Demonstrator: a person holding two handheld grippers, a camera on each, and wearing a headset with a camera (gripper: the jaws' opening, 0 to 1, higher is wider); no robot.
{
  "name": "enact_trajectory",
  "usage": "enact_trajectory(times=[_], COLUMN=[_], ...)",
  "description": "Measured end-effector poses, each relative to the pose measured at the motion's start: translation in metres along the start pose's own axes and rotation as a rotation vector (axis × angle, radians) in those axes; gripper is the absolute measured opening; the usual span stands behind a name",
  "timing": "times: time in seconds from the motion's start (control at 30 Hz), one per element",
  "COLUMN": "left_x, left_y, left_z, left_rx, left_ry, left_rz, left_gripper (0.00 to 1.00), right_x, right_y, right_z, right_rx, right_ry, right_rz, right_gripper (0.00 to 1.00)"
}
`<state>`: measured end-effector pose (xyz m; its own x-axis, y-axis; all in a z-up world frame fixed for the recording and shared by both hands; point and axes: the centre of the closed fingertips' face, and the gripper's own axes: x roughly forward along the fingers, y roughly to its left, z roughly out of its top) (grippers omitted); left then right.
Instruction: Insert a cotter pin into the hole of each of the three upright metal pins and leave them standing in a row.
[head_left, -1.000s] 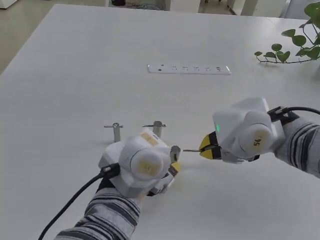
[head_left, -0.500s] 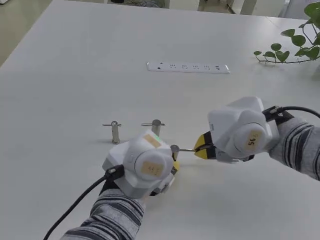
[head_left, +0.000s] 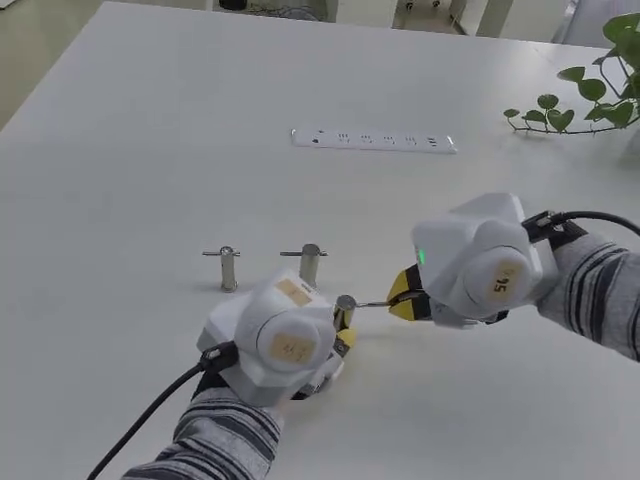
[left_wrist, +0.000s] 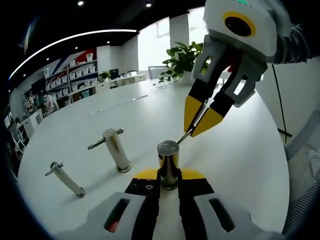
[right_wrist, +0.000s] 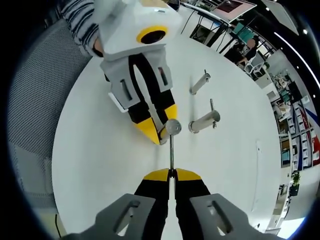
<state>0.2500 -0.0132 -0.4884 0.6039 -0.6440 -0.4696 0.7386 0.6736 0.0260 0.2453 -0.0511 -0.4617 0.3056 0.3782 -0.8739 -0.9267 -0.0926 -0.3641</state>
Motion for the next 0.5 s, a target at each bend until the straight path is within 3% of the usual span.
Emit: enact_trajectory(times=[0.3, 0.33, 0.4, 0.5], left_x=[0.0003, 0.0003, 0.0001, 0.0002], left_y=[-0.0005, -0.0011, -0.0014, -0.0011], left_z=[-0.0012, -0.0011, -0.0016, -0.002], left_rx=[0.012, 0.013, 0.016, 0.016], left_ry=[0.0, 0.001, 0.004, 0.005], left_rz=[-0.002, -0.004, -0.005, -0.005], left_gripper=[0.09, 0.09, 0.09, 0.1], right_x=[0.0033, 0.0044, 0.0059, 0.0055], right_y=[0.0006, 0.0029, 0.0012, 0.0005], right_z=[-0.0001, 0.0036, 0.0029, 0.0029], right_rx=[0.031, 0.036, -0.002, 0.015], right_ry=[-0.007, -0.026, -0.006, -0.003], right_rz=[0.004, 0.016, -0.001, 0.003], right_gripper=[0.0, 0.0, 0.0, 0.0])
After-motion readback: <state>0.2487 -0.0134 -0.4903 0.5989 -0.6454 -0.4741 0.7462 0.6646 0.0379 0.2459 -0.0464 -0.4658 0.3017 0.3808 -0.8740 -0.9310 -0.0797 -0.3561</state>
